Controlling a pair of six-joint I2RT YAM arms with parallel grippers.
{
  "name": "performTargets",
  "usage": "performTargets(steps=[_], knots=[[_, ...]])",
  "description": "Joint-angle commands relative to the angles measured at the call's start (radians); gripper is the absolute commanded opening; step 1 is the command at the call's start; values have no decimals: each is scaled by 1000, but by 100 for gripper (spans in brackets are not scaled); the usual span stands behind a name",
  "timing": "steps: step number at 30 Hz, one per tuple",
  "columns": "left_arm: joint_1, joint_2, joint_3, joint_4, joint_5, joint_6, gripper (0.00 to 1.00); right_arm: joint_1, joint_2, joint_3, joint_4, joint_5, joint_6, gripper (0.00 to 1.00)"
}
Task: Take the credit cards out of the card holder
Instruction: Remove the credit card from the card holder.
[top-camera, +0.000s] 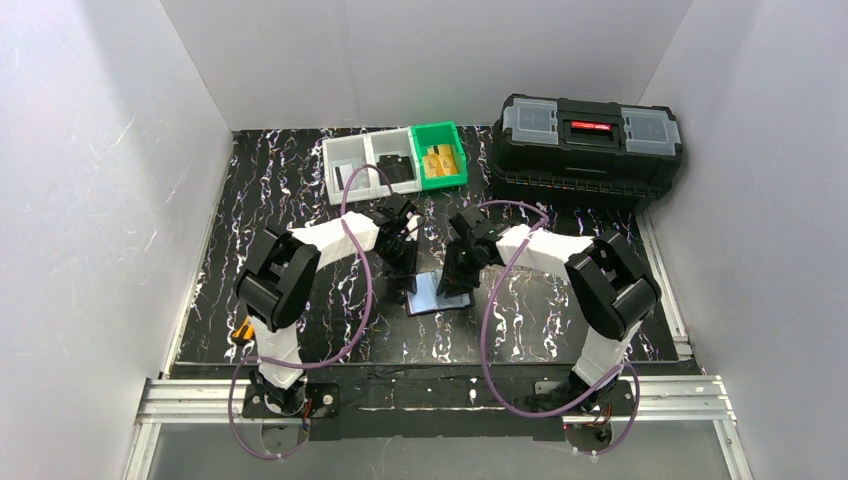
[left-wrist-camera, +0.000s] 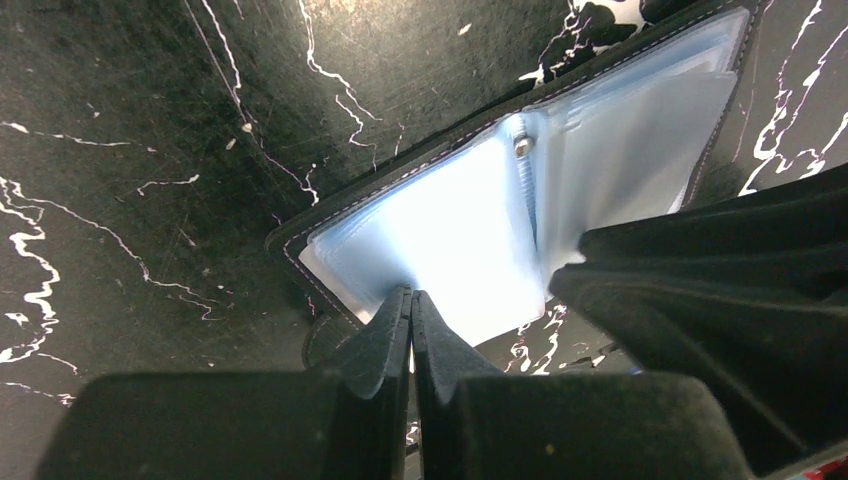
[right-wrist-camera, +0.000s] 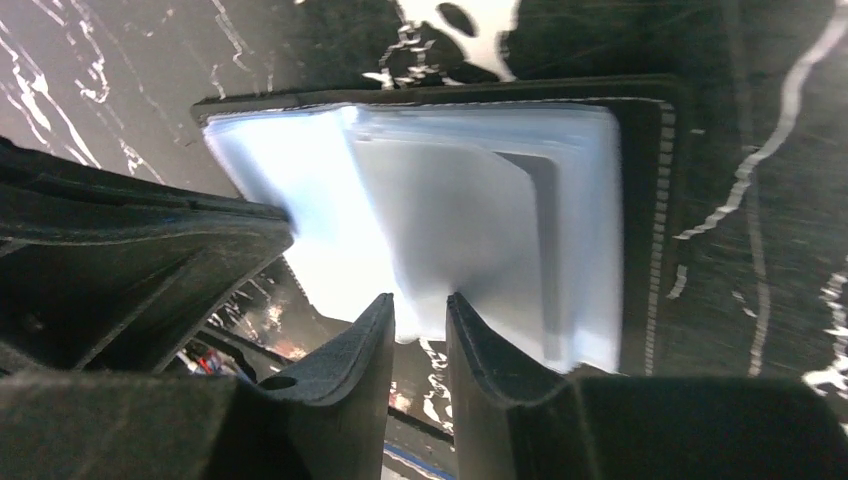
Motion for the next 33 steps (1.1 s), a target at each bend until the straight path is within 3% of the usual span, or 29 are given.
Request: performTargets(steps=[1,11,14,21,33], knots=[[-3,33,9,-15,-9,11,0,21,68,3,43,-28,9,33],[-3,-40,79,-51,32,-8,0,12,82,-9,57,-40,18,33],[0,-42,161,-68,61,-27,6,12,86,-21,71,-44,25,33],[13,130,320,-85,142,-62,4,10,87,-48,95,-34,35,32],[14,228,277,-58,164,-58,0,9,90,-54,107,-28,33,31]])
